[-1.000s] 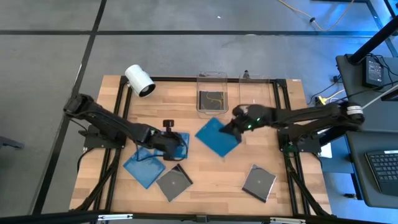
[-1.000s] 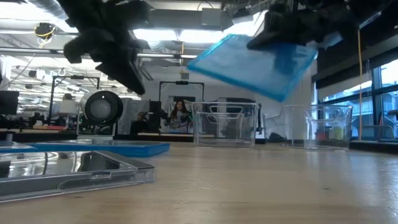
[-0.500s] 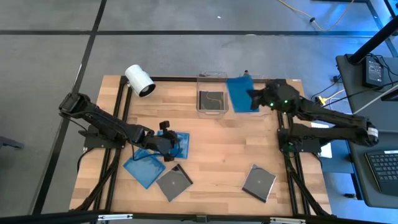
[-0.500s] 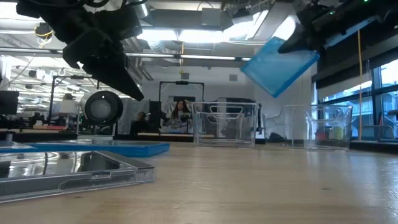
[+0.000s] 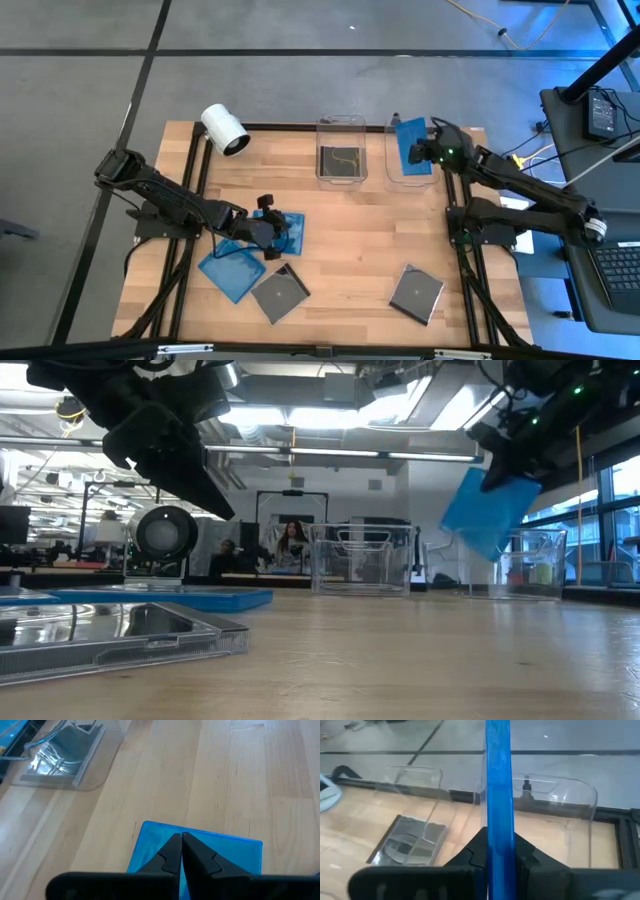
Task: Pick & place jewel cases by type
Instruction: Put the right blue CD case into the right transparent bin
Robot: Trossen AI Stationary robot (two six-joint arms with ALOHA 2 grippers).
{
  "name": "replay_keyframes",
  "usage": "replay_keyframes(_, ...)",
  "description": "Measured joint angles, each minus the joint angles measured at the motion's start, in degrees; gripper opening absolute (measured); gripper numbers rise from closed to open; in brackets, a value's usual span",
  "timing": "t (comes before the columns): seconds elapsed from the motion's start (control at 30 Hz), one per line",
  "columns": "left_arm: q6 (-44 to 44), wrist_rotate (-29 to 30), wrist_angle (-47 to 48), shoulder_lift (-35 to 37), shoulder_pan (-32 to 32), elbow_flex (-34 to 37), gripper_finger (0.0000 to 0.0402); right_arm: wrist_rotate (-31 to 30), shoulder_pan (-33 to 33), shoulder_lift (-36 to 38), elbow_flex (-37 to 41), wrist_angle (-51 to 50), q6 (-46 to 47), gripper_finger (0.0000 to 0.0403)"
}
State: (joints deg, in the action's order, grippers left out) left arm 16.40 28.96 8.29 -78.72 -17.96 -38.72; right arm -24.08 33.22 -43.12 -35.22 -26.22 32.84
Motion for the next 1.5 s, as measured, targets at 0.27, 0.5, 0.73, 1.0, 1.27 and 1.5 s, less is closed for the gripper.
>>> replay_keyframes(0.27, 0.0, -0.1, 0.0, 0.0, 0.0, 0.0, 0.0012, 3.3, 4.2, -7.8, 0.0, 2.0, 1.7, 0.0041)
replay_keyframes(0.5, 0.4, -0.1, 0.0, 0.0, 0.0, 0.0, 0.0013, 8.9, 7.4, -15.8, 0.0, 8.0, 1.6, 0.0044)
replay_keyframes(0.73, 0.4, -0.1, 0.0, 0.0, 0.0, 0.0, 0.0013, 11.2, 9.3, -20.4, -0.1, 10.7, 2.1, 0.0044)
replay_keyframes(1.0, 0.4, -0.1, 0.0, 0.0, 0.0, 0.0, 0.0013, 12.3, 9.9, -23.4, -0.1, 10.3, 2.9, 0.0053)
replay_keyframes(1.27, 0.4, -0.1, 0.0, 0.0, 0.0, 0.0, 0.0013, 12.2, 9.9, -23.5, -0.1, 10.3, -2.5, 0.0065)
replay_keyframes(1.5, 0.4, -0.1, 0.0, 0.0, 0.0, 0.0, 0.0013, 12.2, 9.9, -23.6, -0.1, 10.0, -3.2, 0.0118)
